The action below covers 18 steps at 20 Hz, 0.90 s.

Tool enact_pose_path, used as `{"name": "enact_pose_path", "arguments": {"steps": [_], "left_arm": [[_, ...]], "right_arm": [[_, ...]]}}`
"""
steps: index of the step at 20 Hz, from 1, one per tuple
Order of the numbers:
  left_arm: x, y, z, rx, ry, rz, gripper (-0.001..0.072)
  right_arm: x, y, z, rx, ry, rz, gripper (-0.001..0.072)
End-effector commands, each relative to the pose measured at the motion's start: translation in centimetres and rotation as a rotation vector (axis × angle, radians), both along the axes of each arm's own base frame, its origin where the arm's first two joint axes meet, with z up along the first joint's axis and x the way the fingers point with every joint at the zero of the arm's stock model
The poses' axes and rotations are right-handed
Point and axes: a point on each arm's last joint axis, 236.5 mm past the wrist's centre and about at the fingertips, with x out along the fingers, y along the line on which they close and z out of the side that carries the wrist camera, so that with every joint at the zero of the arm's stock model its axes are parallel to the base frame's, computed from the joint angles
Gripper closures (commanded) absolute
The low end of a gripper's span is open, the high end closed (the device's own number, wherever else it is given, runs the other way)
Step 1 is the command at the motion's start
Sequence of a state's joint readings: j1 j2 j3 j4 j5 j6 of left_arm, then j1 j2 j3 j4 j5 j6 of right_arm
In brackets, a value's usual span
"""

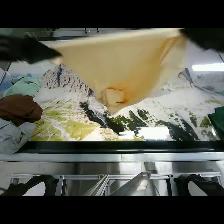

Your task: Fold the shirts.

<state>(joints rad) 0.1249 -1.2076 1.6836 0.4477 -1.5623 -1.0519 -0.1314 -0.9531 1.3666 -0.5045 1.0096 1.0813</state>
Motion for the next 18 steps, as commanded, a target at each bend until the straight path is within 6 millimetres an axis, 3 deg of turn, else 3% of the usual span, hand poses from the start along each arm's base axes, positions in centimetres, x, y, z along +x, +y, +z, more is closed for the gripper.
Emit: {"name": "enact_pose_path", "arguments": {"steps": [1,3,5,7,8,12,14,16,18], "left_arm": [[-8.4,-1.0,14.3,-0.018,-0.435,0.058,0.0682],[-11.7,-1.3,19.2,-0.052,-0.599,0.1,0.0681],[-12.5,-1.3,20.7,-0.073,-0.649,0.121,0.0681],[-9.5,-0.6,19.2,-0.066,-0.592,0.154,0.0681],[-6.9,0.0,17.5,-0.062,-0.53,0.174,0.0681],[3.6,0.0,7.4,-0.026,-0.296,0.124,0.0681],[9.6,0.0,1.3,-0.026,-0.184,0.132,0.0681],[16.1,1.3,-5.2,-0.033,-0.091,0.202,0.0681],[20.8,3.1,-11.2,-0.034,-0.003,0.265,0.0682]], "right_arm": [[-8.8,-3.2,10.4,-0.16,-0.362,-0.185,0.0696],[-12.3,-2.6,13.8,-0.198,-0.484,-0.2,0.0696],[-13.7,-1.8,15.8,-0.216,-0.548,-0.181,0.0696],[-12.4,-1.7,15.7,-0.192,-0.527,-0.159,0.0696],[-10.7,-1.6,14.1,-0.188,-0.464,-0.122,0.0696],[-1.3,0.5,2.2,-0.15,-0.069,0.097,0.0696],[4.2,2.3,-5.2,-0.178,0.082,0.147,0.0696],[9.8,2.7,-12.9,-0.246,0.19,0.107,0.0696],[14.2,2.2,-19.1,-0.265,0.265,0.037,0.0696]]}}
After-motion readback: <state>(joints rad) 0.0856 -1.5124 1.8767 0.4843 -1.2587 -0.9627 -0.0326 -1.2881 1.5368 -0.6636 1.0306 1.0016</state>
